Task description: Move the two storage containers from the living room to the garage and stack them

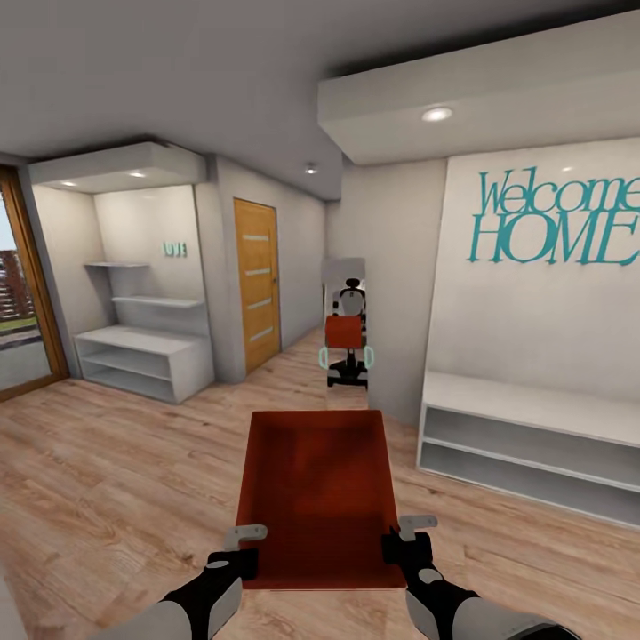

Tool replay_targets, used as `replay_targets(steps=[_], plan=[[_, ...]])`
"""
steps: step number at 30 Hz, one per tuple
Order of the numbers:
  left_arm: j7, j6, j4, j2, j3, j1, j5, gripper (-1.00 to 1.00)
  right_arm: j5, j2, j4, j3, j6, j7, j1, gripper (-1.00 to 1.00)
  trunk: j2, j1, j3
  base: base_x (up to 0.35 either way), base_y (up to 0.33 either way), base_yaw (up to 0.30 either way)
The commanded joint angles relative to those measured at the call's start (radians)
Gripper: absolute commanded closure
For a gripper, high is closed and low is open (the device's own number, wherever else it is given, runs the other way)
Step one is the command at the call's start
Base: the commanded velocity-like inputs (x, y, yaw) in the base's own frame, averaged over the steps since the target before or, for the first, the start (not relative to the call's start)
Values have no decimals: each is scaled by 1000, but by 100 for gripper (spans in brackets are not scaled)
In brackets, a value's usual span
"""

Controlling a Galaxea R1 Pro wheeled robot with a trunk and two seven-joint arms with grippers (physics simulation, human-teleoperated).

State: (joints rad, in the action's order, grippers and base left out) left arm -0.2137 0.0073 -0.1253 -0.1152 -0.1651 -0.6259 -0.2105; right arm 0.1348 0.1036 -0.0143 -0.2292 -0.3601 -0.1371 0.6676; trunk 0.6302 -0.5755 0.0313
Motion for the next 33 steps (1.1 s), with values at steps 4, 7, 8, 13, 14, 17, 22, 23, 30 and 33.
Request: replay_targets(steps=[4, 7, 8, 13, 14, 17, 22, 23, 30, 33], plan=[[33, -18, -5, 3, -8, 0, -3, 100, -4, -7, -3, 62, 0, 2, 1, 100, 0, -1, 0, 322, 0, 0], [33, -17, -5, 3, -8, 0, -3, 100, -4, -7, -3, 62, 0, 3, 1, 100, 0, -1, 0, 322, 0, 0], [33, -17, -5, 3, -8, 0, -3, 100, -4, -7, -3, 62, 0, 3, 1, 100, 0, -1, 0, 322, 0, 0], [33, -18, -5, 3, -8, 0, -3, 100, -4, -7, -3, 62, 0, 3, 1, 100, 0, -1, 0, 322, 0, 0], [33, -18, -5, 3, -8, 0, -3, 100, -4, -7, -3, 62, 0, 4, 1, 100, 0, -1, 0, 322, 0, 0], [33, -18, -5, 3, -8, 0, -3, 100, -4, -7, -3, 62, 0, 4, 1, 100, 0, -1, 0, 322, 0, 0], [33, -17, -5, 3, -8, 0, -3, 100, -4, -8, -3, 62, 0, 4, 1, 100, 0, -1, 0, 322, 0, 0], [33, -17, -5, 3, -8, 0, -3, 100, -4, -8, -3, 62, 0, 4, 1, 100, 0, -1, 0, 322, 0, 0], [33, -17, -5, 3, -8, 0, -3, 100, -4, -7, -3, 62, 0, 3, 1, 100, 0, -1, 0, 322, 0, 0], [33, -17, -5, 3, -8, 0, -3, 100, -4, -7, -3, 62, 0, 3, 1, 100, 0, -1, 0, 322, 0, 0]])
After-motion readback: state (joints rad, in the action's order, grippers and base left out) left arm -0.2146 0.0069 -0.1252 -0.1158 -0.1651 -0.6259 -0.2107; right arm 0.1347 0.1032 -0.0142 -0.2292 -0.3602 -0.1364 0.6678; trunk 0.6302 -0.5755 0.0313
